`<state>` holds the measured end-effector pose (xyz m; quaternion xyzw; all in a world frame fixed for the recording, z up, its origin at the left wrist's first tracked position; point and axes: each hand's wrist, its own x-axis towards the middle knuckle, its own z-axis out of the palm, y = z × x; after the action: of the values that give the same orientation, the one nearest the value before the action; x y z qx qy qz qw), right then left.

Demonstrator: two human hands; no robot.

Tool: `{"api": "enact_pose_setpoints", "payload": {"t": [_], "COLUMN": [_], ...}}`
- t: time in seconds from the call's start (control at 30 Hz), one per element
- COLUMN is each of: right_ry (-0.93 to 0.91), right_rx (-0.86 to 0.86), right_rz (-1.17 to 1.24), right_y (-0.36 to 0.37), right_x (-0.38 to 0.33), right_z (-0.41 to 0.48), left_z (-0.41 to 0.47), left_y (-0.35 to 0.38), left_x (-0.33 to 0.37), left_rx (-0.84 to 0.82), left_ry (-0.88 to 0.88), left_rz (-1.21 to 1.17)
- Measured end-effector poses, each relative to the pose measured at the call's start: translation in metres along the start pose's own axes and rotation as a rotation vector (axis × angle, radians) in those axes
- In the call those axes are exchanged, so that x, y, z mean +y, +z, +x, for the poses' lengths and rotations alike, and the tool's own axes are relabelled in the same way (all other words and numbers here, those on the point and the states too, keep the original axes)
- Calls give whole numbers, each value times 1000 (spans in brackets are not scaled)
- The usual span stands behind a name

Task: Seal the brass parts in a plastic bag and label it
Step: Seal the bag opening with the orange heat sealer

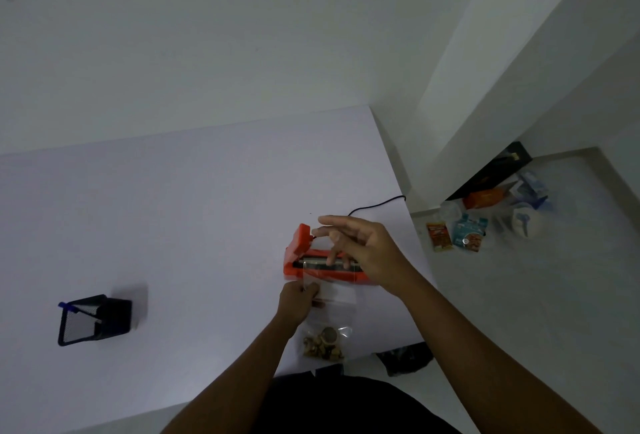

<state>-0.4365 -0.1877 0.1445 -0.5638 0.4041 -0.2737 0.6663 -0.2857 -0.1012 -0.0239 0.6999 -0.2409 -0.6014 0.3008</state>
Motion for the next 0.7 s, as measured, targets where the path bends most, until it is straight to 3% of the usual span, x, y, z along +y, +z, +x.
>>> {"api": "enact_pose_setpoints", "payload": {"t": [0.07, 0.13, 0.23, 0.37, 0.7], "right_ry": [36, 99, 228, 368, 375], "right_rx": [76, 270, 528, 449, 429], "right_rz": [86, 138, -98, -374, -408], "right_y": [-6, -16, -40, -53, -48], "right_x": [4, 19, 63, 120, 145], "right_z": [-1, -3, -10, -27, -39], "left_z": [-2, -4, -6, -10, -22], "left_y": [1, 2, 3, 5, 20], "left_x": [1, 2, 0, 5, 31], "left_rx": [7, 37, 114, 189, 180], "left_ry": [6, 5, 28, 83, 274], "left_rz": [-26, -48, -24, 36, 113]}}
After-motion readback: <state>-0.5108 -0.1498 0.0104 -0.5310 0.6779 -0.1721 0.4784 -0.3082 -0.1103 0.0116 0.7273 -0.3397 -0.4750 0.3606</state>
